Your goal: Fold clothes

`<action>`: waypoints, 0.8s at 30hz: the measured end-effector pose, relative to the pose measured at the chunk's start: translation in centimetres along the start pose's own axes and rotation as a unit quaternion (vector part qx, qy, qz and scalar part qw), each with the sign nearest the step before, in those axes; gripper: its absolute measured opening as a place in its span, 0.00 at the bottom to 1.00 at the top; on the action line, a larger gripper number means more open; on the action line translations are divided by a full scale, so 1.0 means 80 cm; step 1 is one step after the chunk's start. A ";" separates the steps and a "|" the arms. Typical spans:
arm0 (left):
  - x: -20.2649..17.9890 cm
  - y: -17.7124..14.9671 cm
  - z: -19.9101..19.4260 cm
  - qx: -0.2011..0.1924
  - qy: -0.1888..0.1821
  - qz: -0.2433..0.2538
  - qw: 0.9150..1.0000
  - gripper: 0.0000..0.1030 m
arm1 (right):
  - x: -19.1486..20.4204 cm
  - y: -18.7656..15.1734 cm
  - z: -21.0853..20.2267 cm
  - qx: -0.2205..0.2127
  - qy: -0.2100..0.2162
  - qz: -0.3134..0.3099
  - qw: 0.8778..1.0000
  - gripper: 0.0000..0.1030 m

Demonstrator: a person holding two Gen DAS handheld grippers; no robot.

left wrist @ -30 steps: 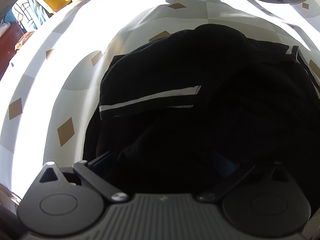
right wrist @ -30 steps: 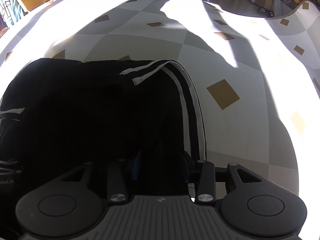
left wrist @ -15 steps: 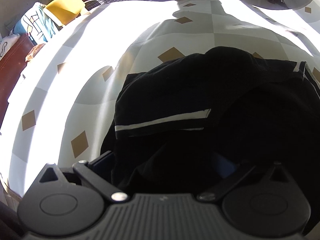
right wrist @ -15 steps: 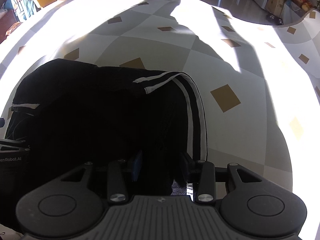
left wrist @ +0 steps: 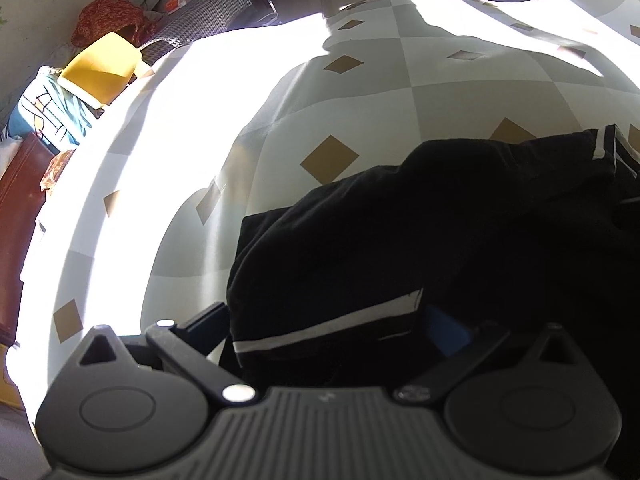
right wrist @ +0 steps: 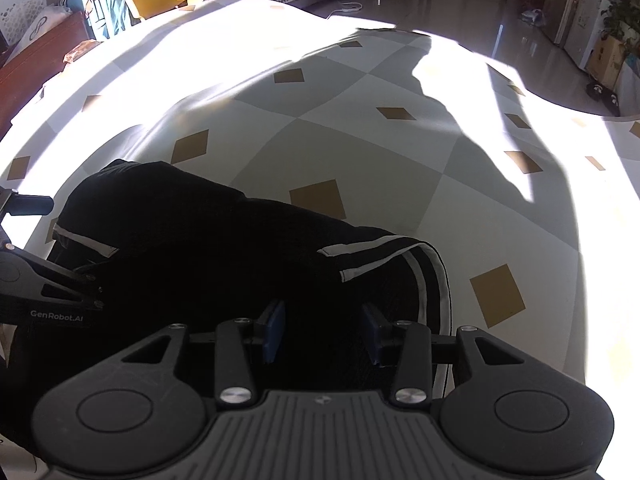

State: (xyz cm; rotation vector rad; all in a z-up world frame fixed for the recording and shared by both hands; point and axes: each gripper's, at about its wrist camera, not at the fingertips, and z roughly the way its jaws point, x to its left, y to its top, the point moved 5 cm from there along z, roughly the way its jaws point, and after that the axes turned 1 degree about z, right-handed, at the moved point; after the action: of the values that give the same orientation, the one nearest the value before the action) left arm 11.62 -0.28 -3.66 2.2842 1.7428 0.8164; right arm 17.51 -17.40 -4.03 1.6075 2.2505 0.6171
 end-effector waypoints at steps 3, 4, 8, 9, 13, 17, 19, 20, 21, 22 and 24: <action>-0.006 0.033 0.033 0.004 -0.006 0.013 1.000 1.00 | 0.004 0.005 0.014 0.005 -0.004 -0.017 1.000 0.39; -0.005 0.034 0.033 0.008 -0.008 0.018 1.000 1.00 | 0.006 0.006 0.018 0.007 -0.008 -0.024 1.000 0.39; -0.002 0.039 0.041 0.018 -0.012 0.024 0.999 1.00 | 0.002 0.010 0.029 0.005 -0.029 -0.020 0.999 0.31; 0.000 0.042 0.042 0.018 -0.014 0.023 0.999 0.99 | 0.001 0.011 0.030 0.003 -0.030 -0.015 0.999 0.23; 0.010 0.055 0.040 0.018 -0.030 0.004 0.999 0.76 | -0.004 0.026 0.023 -0.031 -0.038 -0.006 0.999 0.15; 0.021 0.071 0.028 0.001 -0.028 -0.008 1.000 0.65 | -0.011 0.041 0.019 -0.053 -0.041 0.012 0.998 0.14; 0.026 0.079 0.025 -0.007 -0.025 -0.016 1.000 0.64 | -0.014 0.046 0.019 -0.061 -0.041 0.021 0.997 0.14; 0.029 0.083 0.024 -0.010 -0.023 -0.021 0.999 0.64 | -0.015 0.049 0.019 -0.065 -0.042 0.023 0.997 0.14; 0.032 0.088 0.023 -0.014 -0.022 -0.026 0.999 0.64 | -0.017 0.052 0.019 -0.069 -0.044 0.025 0.996 0.14; 0.034 0.092 0.024 -0.018 -0.020 -0.031 0.999 0.64 | -0.019 0.055 0.019 -0.074 -0.046 0.029 0.996 0.14; 0.039 0.100 0.026 -0.022 -0.017 -0.044 0.999 0.65 | -0.023 0.060 0.020 -0.081 -0.047 0.041 0.995 0.14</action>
State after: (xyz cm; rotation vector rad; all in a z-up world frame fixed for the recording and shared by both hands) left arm 20.01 0.56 -0.87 2.1653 1.7778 0.7856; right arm 22.81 -17.56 -2.96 1.6209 2.0212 0.7101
